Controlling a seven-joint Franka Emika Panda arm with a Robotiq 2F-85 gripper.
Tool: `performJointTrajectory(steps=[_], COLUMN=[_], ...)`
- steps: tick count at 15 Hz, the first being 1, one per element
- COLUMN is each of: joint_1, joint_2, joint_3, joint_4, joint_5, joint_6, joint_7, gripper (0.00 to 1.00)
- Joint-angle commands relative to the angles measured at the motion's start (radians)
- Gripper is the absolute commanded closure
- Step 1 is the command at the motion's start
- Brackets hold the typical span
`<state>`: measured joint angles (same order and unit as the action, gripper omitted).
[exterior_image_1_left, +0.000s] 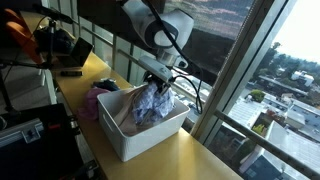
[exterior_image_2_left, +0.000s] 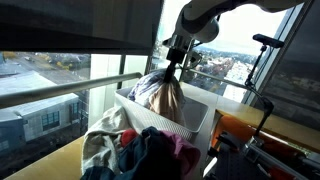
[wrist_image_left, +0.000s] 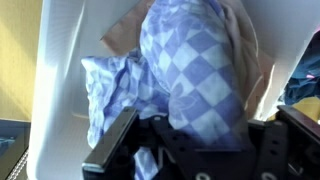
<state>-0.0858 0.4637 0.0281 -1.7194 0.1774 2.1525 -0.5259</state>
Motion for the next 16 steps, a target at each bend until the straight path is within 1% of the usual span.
performJointTrajectory(steps=[1, 3, 5, 6, 7, 9, 10, 13, 16], joint_1=[0.024, 0.044, 0.07, 0.091, 0.108, 0.154, 0.186, 0.262, 0.322], joint_2=[-0.016, -0.061, -0.138, -0.185, -0.222, -0.28, -0.291, -0.295, -0.248], joint_3=[0.015, 0.016, 0.021, 0.028, 0.038, 0.065, 0.081, 0.128, 0.161], joint_4=[-0.027, -0.054, -0.107, -0.144, -0.173, -0.225, -0.244, -0.288, -0.304], joint_5=[-0.084, -0.136, -0.187, -0.212, -0.231, -0.267, -0.295, -0.359, -0.414], joint_6=[0.07, 0.121, 0.184, 0.217, 0.242, 0.272, 0.281, 0.283, 0.271], joint_7=[0.031, 0.053, 0.071, 0.085, 0.096, 0.135, 0.17, 0.258, 0.327], gripper=[0.6, 0.45, 0.31, 0.24, 0.16, 0.03, 0.0, 0.0, 0.0])
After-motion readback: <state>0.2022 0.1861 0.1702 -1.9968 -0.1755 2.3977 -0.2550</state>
